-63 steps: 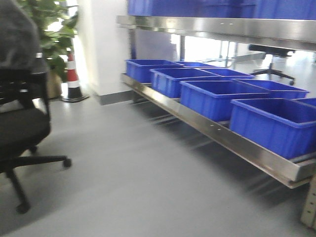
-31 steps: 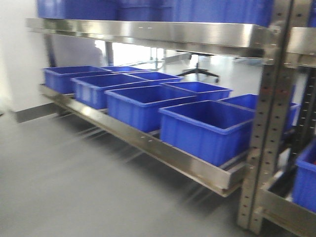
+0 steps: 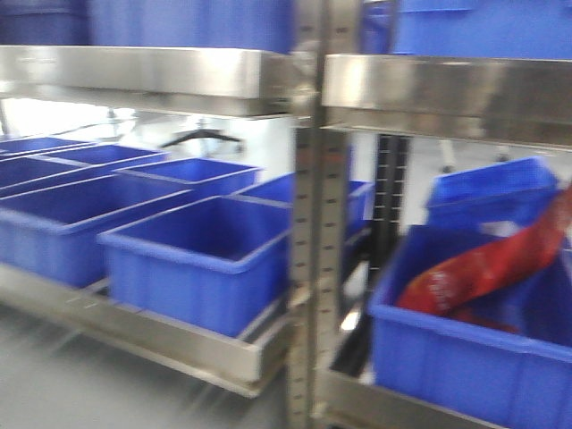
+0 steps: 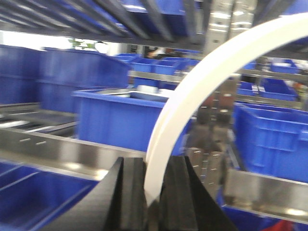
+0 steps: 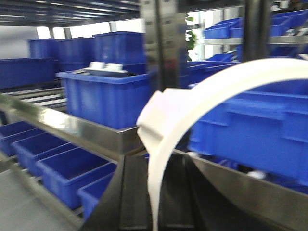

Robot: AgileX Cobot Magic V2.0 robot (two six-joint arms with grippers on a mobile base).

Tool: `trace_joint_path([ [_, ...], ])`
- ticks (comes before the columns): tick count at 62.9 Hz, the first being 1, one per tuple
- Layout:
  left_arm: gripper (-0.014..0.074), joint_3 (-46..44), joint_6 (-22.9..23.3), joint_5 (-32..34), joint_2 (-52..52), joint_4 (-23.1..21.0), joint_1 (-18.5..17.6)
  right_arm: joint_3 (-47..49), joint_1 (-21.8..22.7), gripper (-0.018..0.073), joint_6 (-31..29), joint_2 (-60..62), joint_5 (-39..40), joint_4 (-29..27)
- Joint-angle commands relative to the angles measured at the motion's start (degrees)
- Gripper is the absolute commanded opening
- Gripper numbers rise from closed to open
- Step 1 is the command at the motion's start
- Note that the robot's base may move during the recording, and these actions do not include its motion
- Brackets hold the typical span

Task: Grab PVC pipe and place in blue bin
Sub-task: 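Drive toward the steel shelf rack of blue bins holding both clamps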

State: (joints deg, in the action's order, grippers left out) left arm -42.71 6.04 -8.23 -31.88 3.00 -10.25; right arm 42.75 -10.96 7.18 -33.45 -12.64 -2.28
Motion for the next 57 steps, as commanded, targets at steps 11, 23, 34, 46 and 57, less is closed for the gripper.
trace_joint_path([
  [11, -0.0111, -0.2, 0.0, 1.56, 0.01, 0.12, -0.33, -0.11, -0.08, -0.016, -0.28, 0.09, 1.1, 0.38],
  [23, -0.0111, -0.2, 0.0, 1.56, 0.01, 0.12, -0.33, -0.11, -0.08, -0.016, -0.28, 0.09, 1.1, 0.38],
  [34, -0.0111, -0.2, 0.0, 1.56, 0.01, 0.12, -0.33, -0.11, -0.08, -0.016, -0.28, 0.09, 1.1, 0.38],
  [46, -0.0111, -0.2, 0.0, 1.56, 0.01, 0.12, -0.33, -0.11, -0.08, -0.016, -0.28, 0.09, 1.1, 0.38],
  [57, -0.0111, -0.2, 0.0, 1.56, 0.01, 0.12, -0.33, -0.11, -0.08, -0.016, -0.28, 0.09, 1.1, 0.38],
])
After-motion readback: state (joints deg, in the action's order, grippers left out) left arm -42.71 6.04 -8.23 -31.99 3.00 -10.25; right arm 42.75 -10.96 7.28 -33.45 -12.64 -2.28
